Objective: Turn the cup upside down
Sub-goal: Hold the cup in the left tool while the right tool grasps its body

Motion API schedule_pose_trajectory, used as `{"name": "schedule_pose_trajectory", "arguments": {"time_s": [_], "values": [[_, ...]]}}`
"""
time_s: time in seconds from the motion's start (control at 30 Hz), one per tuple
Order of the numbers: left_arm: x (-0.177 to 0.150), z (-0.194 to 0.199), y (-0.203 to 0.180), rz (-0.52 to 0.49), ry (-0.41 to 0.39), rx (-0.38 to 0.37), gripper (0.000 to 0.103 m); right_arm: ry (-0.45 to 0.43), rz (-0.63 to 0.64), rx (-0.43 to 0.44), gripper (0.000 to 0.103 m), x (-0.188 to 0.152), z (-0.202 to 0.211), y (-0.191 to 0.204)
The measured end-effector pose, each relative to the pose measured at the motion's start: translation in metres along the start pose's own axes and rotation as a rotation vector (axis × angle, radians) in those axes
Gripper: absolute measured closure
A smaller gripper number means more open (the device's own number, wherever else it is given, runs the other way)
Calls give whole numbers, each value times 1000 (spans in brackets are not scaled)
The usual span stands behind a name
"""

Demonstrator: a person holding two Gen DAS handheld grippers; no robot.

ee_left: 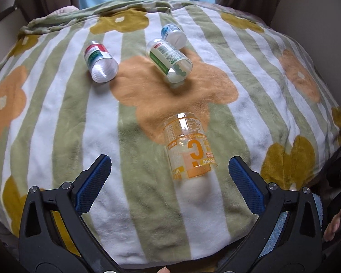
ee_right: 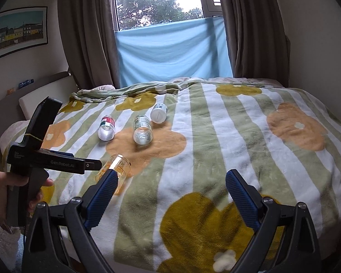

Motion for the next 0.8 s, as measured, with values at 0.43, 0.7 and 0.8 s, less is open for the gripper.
{"name": "schedule_pose_trajectory", "arguments": {"time_s": [0.43, 0.7, 0.8], "values": [[-44, 51, 38, 39, -71, -2, 0, 278, 44, 254, 8, 60, -64, 58], [-77, 33, 70, 123, -57, -43, 0, 575, 18, 293, 8, 53, -148, 97], [-85, 25, 77, 134, -56, -50, 0, 681, -32, 288, 8, 43, -178, 108]]}}
Point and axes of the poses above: each gripper's, at about its wrist camera, not at the fingertips, and z roughly against the way its jaws point, y to its left, x to its top, the point moved 9 cm from there along -z, roughly the way its jaws point, and after that the axes turned 4 degrees about y, right-handed, at the moved point
